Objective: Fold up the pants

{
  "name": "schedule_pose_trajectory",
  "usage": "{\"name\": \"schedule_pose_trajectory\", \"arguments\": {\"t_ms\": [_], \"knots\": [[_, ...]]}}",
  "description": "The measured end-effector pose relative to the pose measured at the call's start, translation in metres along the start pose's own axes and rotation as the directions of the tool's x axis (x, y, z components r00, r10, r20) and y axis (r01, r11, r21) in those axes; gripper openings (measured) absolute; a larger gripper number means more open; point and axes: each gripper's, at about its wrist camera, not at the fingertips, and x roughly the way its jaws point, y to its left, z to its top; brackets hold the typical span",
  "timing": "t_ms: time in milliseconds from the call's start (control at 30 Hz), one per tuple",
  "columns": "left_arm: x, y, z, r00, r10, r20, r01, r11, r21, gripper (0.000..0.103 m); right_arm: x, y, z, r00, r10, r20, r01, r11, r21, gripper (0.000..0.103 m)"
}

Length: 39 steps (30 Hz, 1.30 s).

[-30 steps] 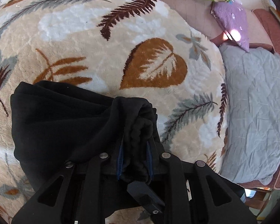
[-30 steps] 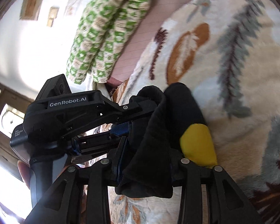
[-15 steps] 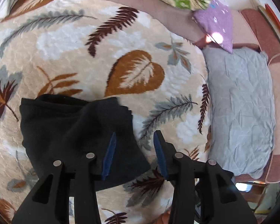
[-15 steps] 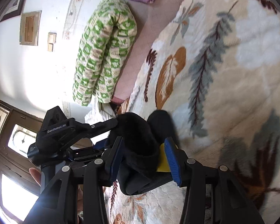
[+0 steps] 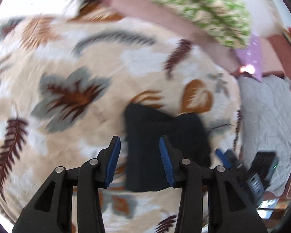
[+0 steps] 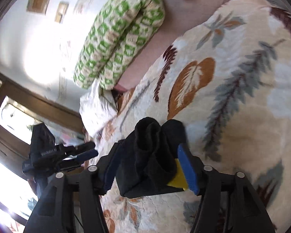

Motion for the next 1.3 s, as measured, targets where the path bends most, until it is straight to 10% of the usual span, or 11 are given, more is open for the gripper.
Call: {"name": "schedule_pose_trajectory", "arguments": {"t_ms": [333,533,833,1000,1167,1300], "knots": [[0.035,0.036,-0.007,0.987,-0.147,-0.065,0.136,0.978,-0.156,0.040,0.045,0.039,-0.002,0.969,-0.203,-0.141,0.166,0.958,-0.234,0.061],[0.041,0.025,0.008,0.985,-0.164,-0.056,0.153,0.975,-0.161,0.040,0.052,0.034,-0.010,0.949,-0.267,-0.169,0.214,0.936,-0.279,0.035],[0.068,0.010,0.030,0.990,-0.128,-0.064,0.113,0.976,-0.188,0.032,0.033,0.027,-0.013,0.972,-0.215,-0.093,0.189,0.954,-0.232,0.020],[0.073,-0.011,0.031,1.000,0.006,-0.020,-0.007,0.997,-0.071,0.032,0.026,0.006,-0.021,0.979,-0.190,-0.079,0.175,0.971,-0.166,0.019],[0.062,0.001,0.023,0.998,-0.039,-0.041,0.037,0.998,-0.058,0.034,0.035,-0.006,-0.022,0.975,-0.198,-0.099,0.184,0.974,-0.132,0.023],[0.040,0.008,0.014,0.995,-0.083,-0.050,0.081,0.996,-0.049,0.034,0.022,0.008,-0.016,0.979,-0.179,-0.098,0.165,0.977,-0.135,0.047]]}}
